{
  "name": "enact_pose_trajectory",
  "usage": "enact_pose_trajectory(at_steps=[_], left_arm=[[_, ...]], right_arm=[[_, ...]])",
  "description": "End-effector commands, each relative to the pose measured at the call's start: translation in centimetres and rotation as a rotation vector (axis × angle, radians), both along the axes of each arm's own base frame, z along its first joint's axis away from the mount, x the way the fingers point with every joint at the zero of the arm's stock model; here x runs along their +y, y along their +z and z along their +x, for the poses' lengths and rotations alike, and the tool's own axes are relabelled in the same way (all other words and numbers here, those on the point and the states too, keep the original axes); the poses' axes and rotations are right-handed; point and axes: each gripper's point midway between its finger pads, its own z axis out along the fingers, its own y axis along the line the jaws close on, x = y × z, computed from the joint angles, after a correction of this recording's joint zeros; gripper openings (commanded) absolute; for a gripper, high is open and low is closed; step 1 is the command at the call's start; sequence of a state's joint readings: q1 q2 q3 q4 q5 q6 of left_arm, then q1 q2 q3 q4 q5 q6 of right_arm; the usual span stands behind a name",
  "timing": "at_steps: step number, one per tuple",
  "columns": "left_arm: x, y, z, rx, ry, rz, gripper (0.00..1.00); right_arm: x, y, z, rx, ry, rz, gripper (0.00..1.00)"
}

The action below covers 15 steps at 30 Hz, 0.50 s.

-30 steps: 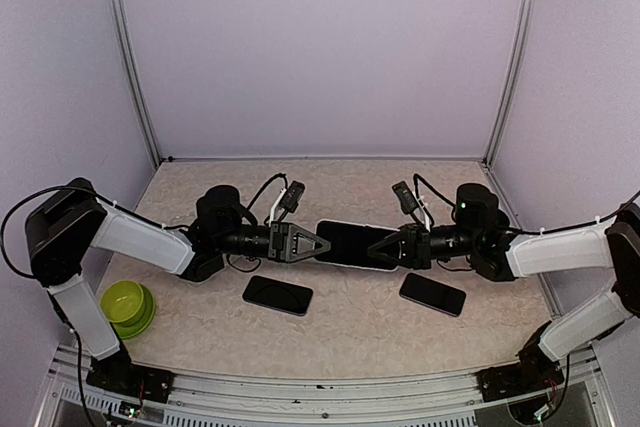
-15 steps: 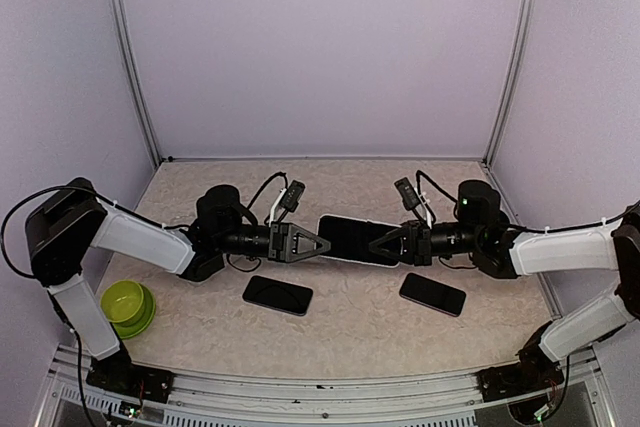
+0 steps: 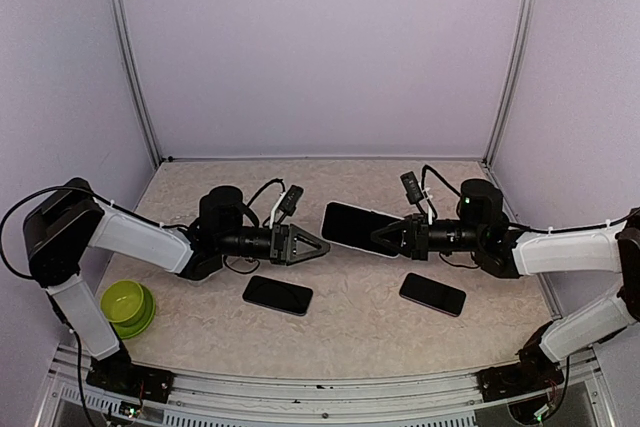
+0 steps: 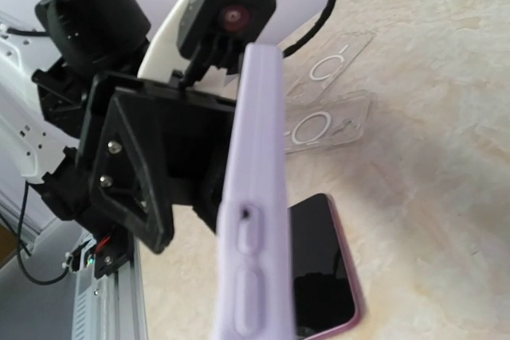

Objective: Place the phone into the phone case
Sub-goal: Press the corner of the phone case at the bottom right corner of the phone case.

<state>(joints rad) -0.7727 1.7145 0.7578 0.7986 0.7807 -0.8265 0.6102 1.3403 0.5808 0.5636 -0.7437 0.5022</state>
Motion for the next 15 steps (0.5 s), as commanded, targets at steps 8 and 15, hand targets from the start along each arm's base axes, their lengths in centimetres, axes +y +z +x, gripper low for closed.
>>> enact_pose_trajectory(at_steps=[8, 15], left_arm=[[1.0, 0.9, 2.2, -0.019, 0.073, -0.044, 0.45], [0.1, 2.0, 1.8, -0.033, 0.036, -0.068, 0.44]], right_arm=[[0.0, 4.0, -1.2, -0.087, 0.069, 0.108, 0.00], [0.2, 3.8, -1.3, -0.065, 0.085, 0.118, 0.00]])
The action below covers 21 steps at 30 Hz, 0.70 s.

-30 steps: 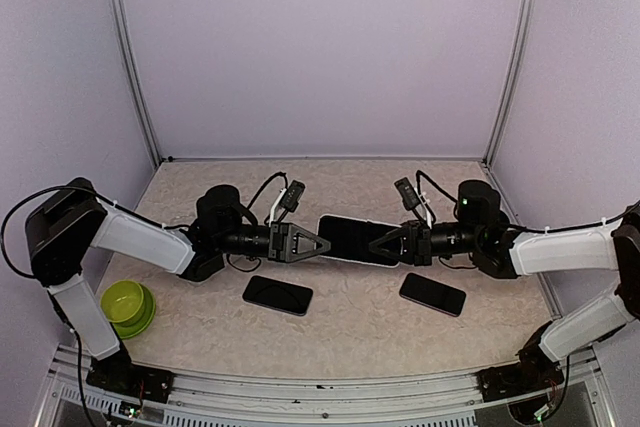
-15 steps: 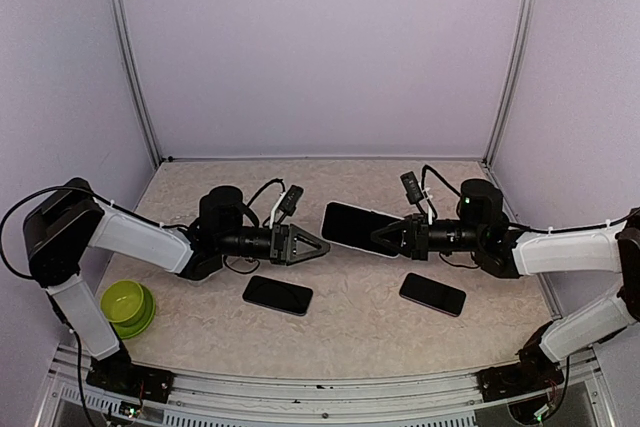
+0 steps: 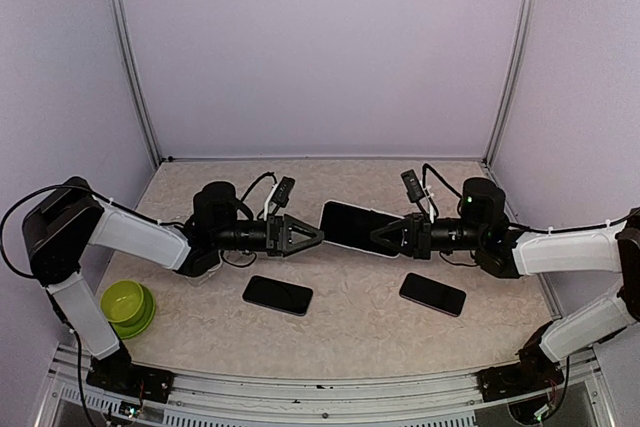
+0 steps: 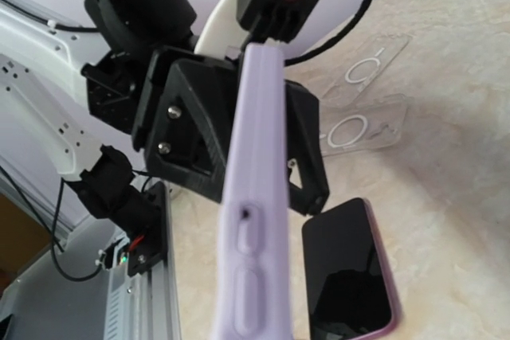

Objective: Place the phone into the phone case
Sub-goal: Press the corner of the phone case at the bottom right corner of the phone case.

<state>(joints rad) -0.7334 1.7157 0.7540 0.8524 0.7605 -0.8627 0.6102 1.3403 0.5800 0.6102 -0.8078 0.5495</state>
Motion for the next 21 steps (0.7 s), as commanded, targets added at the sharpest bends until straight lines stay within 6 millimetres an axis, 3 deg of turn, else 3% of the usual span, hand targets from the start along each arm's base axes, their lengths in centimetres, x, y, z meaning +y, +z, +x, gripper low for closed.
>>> enact_pose_trajectory(at_steps=[1, 4, 8, 14, 21], left_arm=[[-0.9, 1.2, -0.2, -0.034, -0.030, -0.033, 0.43], [-1.1, 1.0, -0.3, -0.031, -0.034, -0.032, 0.38], [-1.2, 0.9, -0.3, -0.023, -0.033, -0.033, 0.20], [-1.3, 0.8, -0.2, -0.009, -0.032, -0.041, 0.01], [-1.0, -0.2, 0.3, -0.020, -0.004, 0.011, 0.00]], right_arm=[[-0.1, 2.6, -0.3, -0.075, 0.027, 0.075, 0.00], [0.0, 2.3, -0.1, -0.065, 0.026, 0.070, 0.00], [0.1, 1.7, 0.2, -0.059, 0.016, 0.054, 0.00], [0.0, 1.0, 0.3, -0.064, 0.008, 0.027, 0.00], [-0.6, 0.2, 1.3, -0.096, -0.066, -0.052, 0.00]])
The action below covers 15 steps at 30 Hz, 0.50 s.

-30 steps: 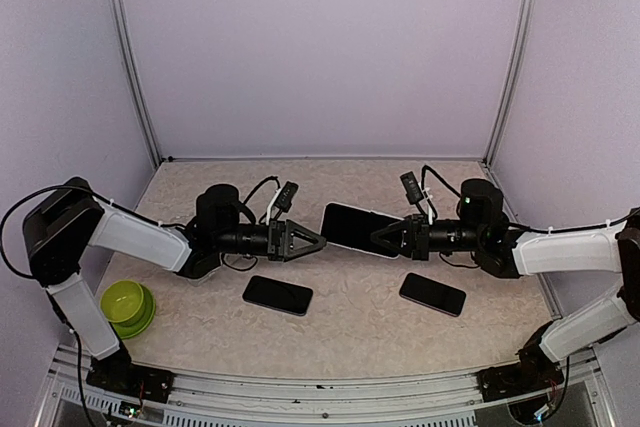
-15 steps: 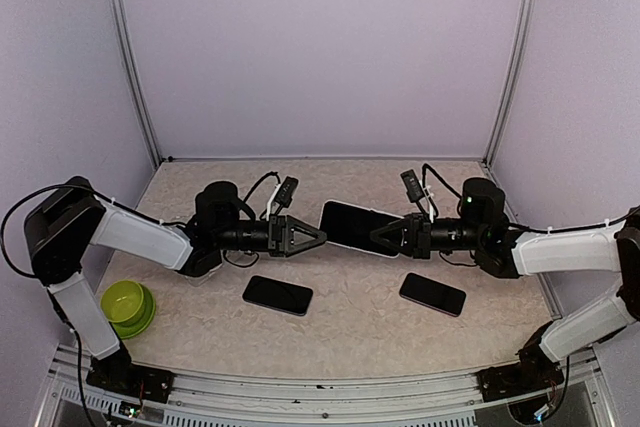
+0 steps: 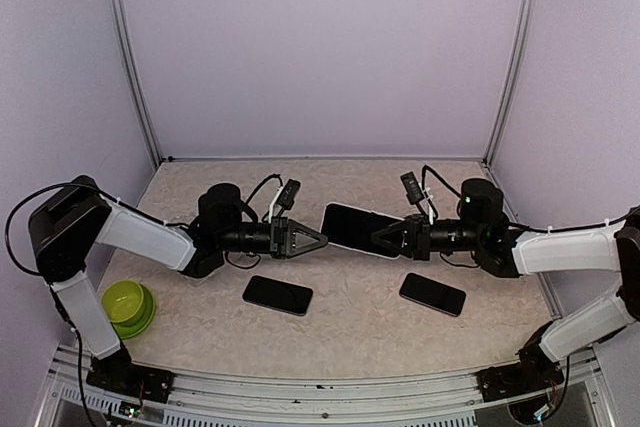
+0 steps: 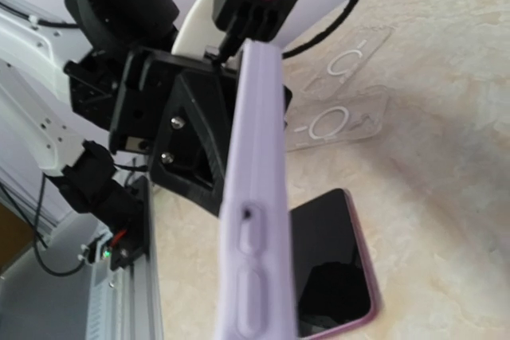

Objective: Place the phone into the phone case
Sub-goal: Press the corner of the phone case at the bottom right corner of the phone case.

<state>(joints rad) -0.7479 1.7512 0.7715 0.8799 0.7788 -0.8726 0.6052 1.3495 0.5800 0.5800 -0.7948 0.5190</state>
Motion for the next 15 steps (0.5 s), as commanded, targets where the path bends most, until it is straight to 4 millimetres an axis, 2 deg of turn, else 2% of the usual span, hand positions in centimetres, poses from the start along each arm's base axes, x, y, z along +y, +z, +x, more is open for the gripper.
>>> enact_pose_trajectory(at_steps=[1, 8, 12, 15], left_arm=[[0.0, -0.3, 0.9, -0.026, 0.038, 0.041, 0.00], [1.1, -1.9, 2.1, -0.084, 0.125, 0.205, 0.00], [1.7, -1.7, 2.0, -0.116, 0.134, 0.227, 0.12], [2.1, -1.3, 1.8, -0.127, 0.139, 0.223, 0.25]], right_arm=[[-0.5, 1.1, 1.0, -0.105, -0.060, -0.034, 0.00], [-0.9, 1.2, 1.4, -0.132, -0.089, -0.080, 0.00], [-0.7, 1.2, 0.9, -0.123, -0.055, -0.074, 0.00], [-0.6, 1.4, 0.5, -0.122, -0.030, -0.054, 0.00]])
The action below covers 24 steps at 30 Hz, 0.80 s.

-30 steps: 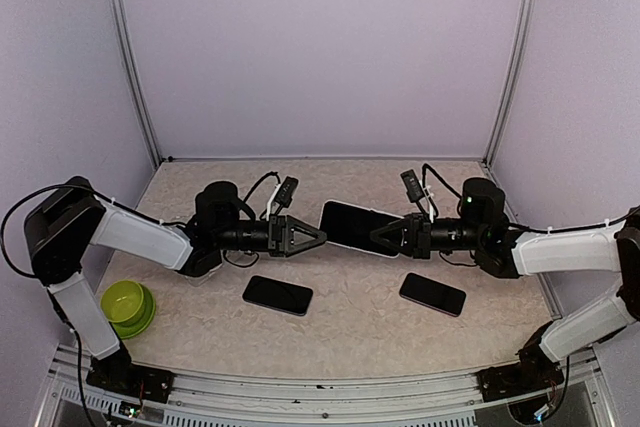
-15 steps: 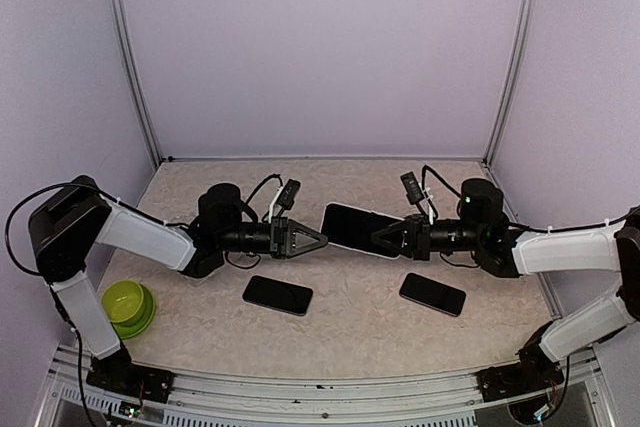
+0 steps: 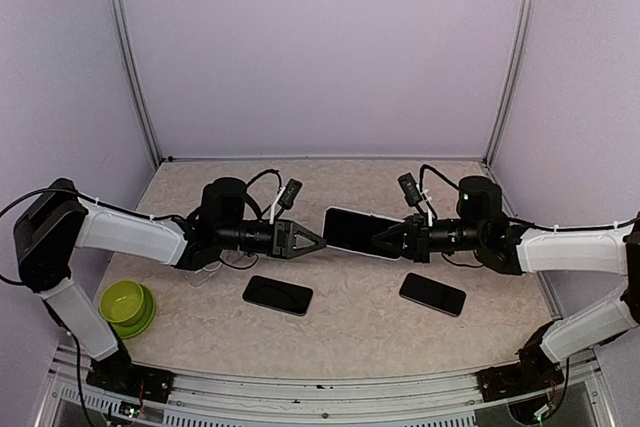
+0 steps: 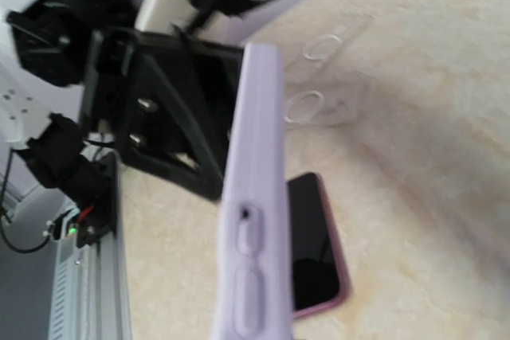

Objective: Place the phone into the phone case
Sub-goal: Press the corner of the phone case at the bottom right corner of the phone case, then pass from the right arm to the left

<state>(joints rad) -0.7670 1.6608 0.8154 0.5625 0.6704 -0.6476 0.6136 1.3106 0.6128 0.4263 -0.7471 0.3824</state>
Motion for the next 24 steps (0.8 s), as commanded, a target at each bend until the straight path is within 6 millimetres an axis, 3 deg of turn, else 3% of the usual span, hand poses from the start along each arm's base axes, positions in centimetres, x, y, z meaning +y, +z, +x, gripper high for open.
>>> enact_pose_trajectory(at_steps=[1, 10, 24], left_arm=[[1.8, -0.1, 1.3, -0.036, 0.085, 0.056, 0.29], [2.1, 3.6, 1.1, -0.127, 0.067, -0.012, 0.48], [-0.6, 5.7, -1.7, -0.170, -0.090, -0.079, 0.54]], right_arm=[[-0.3, 1.8, 0.3, -0.050, -0.006, 0.028, 0.00], [0.1, 2.0, -1.1, -0.026, 0.081, 0.049, 0.00], [0.5, 2.1, -3.0, 0.007, 0.204, 0.082, 0.00]])
